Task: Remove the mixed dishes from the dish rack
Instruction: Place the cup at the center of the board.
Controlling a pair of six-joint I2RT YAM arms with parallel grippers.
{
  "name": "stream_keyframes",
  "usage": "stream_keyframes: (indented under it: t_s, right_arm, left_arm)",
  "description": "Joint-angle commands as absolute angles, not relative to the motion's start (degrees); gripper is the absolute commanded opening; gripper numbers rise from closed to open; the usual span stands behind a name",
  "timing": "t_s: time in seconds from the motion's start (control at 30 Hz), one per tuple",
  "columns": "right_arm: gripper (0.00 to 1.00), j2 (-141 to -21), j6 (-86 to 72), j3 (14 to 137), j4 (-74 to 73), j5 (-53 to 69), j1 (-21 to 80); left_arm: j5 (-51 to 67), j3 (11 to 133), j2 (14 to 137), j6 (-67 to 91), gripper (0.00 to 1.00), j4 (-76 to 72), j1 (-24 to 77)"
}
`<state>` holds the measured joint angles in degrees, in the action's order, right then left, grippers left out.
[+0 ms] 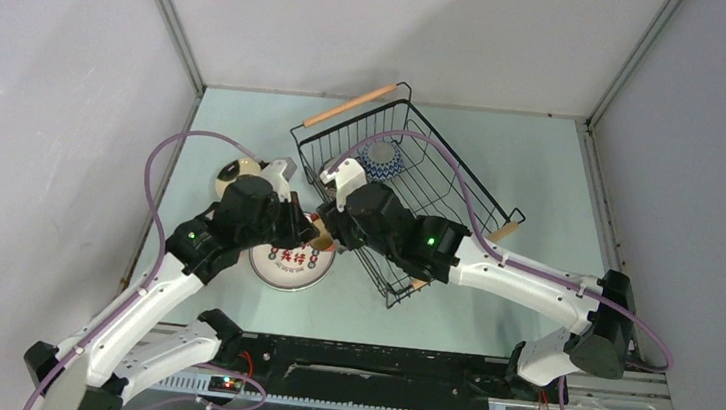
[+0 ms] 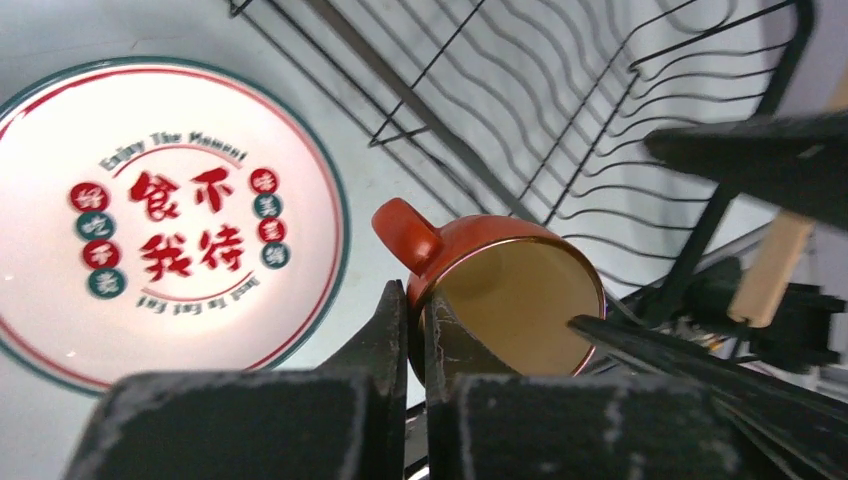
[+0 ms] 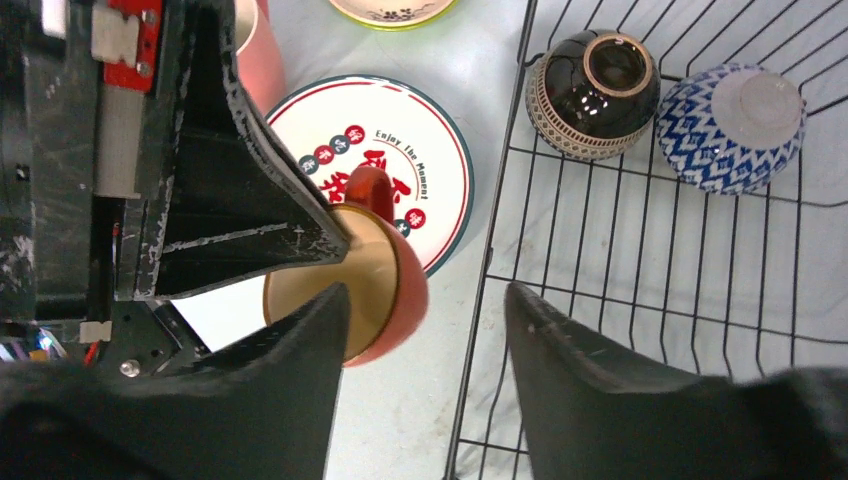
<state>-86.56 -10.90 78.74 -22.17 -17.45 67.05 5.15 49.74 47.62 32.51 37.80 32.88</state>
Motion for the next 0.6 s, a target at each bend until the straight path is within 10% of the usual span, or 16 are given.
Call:
stream_keyframes:
  t_s: [0.0, 0.57]
  right_arm:
    - [0.7, -85.21, -10.39, 79.63, -21.94, -20.53, 67.34]
    - [0.98, -75.83, -15.97, 71.8, -26.48, -32.86, 60.36]
  left_arm:
    - [1.47, 51.0, 48.07, 27.5, 0.0, 41.63, 32.87]
    - [0.37, 45.43, 54.46, 23.82, 0.0, 38.9, 42.72]
